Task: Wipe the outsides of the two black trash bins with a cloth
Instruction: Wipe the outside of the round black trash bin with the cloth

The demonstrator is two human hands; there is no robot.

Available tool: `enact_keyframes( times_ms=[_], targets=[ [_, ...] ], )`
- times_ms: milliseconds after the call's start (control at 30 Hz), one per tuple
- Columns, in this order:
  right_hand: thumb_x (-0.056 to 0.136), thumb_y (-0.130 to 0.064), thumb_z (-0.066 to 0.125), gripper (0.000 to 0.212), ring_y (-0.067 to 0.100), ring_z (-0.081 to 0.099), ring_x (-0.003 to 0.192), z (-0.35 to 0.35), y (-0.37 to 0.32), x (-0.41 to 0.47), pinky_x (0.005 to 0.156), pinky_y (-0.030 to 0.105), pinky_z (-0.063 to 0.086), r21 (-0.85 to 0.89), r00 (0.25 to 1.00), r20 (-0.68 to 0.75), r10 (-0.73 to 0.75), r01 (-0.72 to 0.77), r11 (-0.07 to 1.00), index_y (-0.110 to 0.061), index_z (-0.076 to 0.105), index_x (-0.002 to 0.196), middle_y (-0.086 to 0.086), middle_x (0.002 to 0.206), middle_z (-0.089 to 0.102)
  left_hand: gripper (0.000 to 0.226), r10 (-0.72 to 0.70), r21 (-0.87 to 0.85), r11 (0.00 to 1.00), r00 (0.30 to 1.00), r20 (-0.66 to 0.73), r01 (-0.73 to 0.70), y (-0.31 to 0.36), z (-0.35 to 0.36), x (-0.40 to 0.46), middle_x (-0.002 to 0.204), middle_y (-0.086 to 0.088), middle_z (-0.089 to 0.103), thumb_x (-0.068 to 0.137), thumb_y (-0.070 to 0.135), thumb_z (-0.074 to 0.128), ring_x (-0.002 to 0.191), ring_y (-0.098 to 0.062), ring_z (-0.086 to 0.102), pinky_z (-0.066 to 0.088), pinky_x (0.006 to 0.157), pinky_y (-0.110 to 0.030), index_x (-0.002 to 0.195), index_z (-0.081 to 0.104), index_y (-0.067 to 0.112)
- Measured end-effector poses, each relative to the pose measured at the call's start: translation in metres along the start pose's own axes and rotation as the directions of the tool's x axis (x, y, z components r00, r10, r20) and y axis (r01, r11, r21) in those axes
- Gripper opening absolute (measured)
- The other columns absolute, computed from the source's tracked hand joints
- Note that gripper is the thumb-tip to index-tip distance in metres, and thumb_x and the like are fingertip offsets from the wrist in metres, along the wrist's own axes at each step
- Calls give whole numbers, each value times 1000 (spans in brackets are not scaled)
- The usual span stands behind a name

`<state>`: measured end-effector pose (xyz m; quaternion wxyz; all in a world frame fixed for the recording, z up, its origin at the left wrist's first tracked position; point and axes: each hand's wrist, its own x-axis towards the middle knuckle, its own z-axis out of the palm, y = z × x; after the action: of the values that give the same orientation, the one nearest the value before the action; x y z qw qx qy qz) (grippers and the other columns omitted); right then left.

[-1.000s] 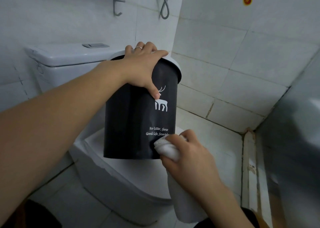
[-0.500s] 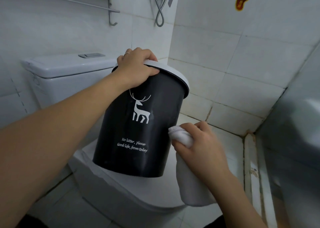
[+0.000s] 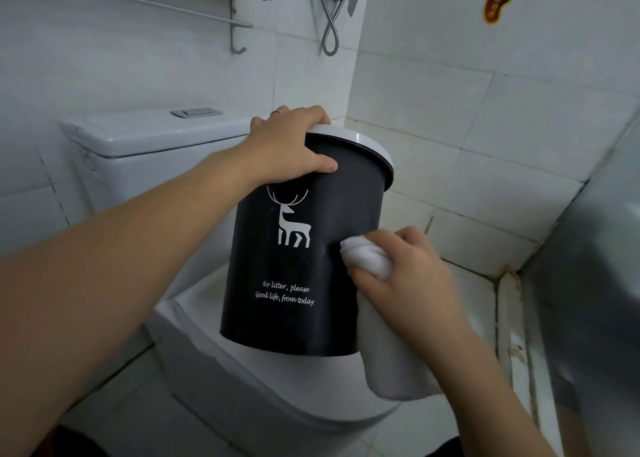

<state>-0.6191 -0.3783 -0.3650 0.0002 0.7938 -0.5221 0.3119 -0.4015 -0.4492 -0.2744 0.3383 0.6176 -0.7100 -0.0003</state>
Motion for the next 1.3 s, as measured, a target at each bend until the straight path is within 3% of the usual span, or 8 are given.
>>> enact_keyframes(
  times_ms=[100, 233, 467, 633, 767, 933, 1067, 1300],
  targets=[
    [85, -48, 59, 26, 22, 56, 83, -12, -6, 28, 64, 32, 40, -33, 998, -52, 27, -28, 999, -40, 58, 109, -7, 102, 44, 44, 36, 34, 999, 999, -28, -35, 1, 2, 0, 105, 12, 54, 79, 45, 74, 117, -19, 41, 27, 101, -42, 115, 52, 31],
    [85, -47, 57, 22, 25, 57, 81, -11, -15, 45, 63, 32, 41, -93, 999, -44, 2, -6, 996, -37, 56, 105, -5, 102, 44, 41, 45, 42, 998, 999, -12, -45, 0, 4, 3, 107, 9, 57, 78, 46, 74, 116, -19, 41, 25, 94, -40, 109, 49, 34],
    [77, -43, 59, 30, 25, 57, 77, 13, -15, -21, 53, 32, 45, -113, 999, -3, -52, 51, 992, -35, 56, 105, -5, 101, 45, 42, 18, 35, 999, 1000, -6, -18, -7, 1, 5, 105, 10, 58, 78, 48, 73, 110, -17, 40, 25, 96, -43, 109, 49, 32],
    [70, -46, 63, 29, 17, 55, 65, 18, -17, -49, 42, 18, 22, -144, 999, 43, -19, 25, 989, -39, 56, 97, -9, 95, 45, 41, 21, 44, 999, 1000, -8, -20, -5, 1, 4, 108, 8, 58, 79, 48, 73, 114, -20, 42, 26, 99, -44, 107, 48, 34],
    [79, -44, 60, 26, 24, 54, 73, 8, -23, -26, 52, 30, 39, -128, 999, -3, -32, 31, 991, -34, 56, 102, -5, 102, 45, 42, 2, 50, 999, 1000, -10, -1, -8, 1, 4, 109, 7, 59, 78, 50, 73, 116, -21, 42, 26, 100, -46, 109, 48, 34],
    [82, -43, 59, 23, 22, 41, 67, 8, -33, 1, 52, 29, 32, -149, 998, -44, -43, 36, 988, -32, 54, 101, -4, 102, 43, 42, 1, 63, 998, 1000, -8, -1, -6, 1, 5, 107, 8, 57, 78, 49, 73, 112, -20, 41, 26, 97, -45, 109, 48, 33],
    [75, -41, 64, 26, 25, 55, 69, 18, -28, -20, 49, 27, 33, -129, 997, -34, -70, 65, 990, -32, 56, 99, -3, 98, 46, 45, -1, 53, 999, 1000, -5, 1, -5, 2, 7, 105, 8, 58, 78, 49, 73, 110, -19, 41, 25, 94, -42, 112, 50, 31],
    [74, -56, 55, 32, 17, 59, 73, 22, -13, -47, 51, 25, 39, -44, 998, 10, -55, 55, 997, -40, 55, 101, -13, 99, 45, 44, 5, 55, 998, 1000, 7, -5, -2, 2, 7, 103, 10, 55, 78, 49, 73, 116, -20, 43, 26, 98, -43, 112, 49, 32]
  ],
)
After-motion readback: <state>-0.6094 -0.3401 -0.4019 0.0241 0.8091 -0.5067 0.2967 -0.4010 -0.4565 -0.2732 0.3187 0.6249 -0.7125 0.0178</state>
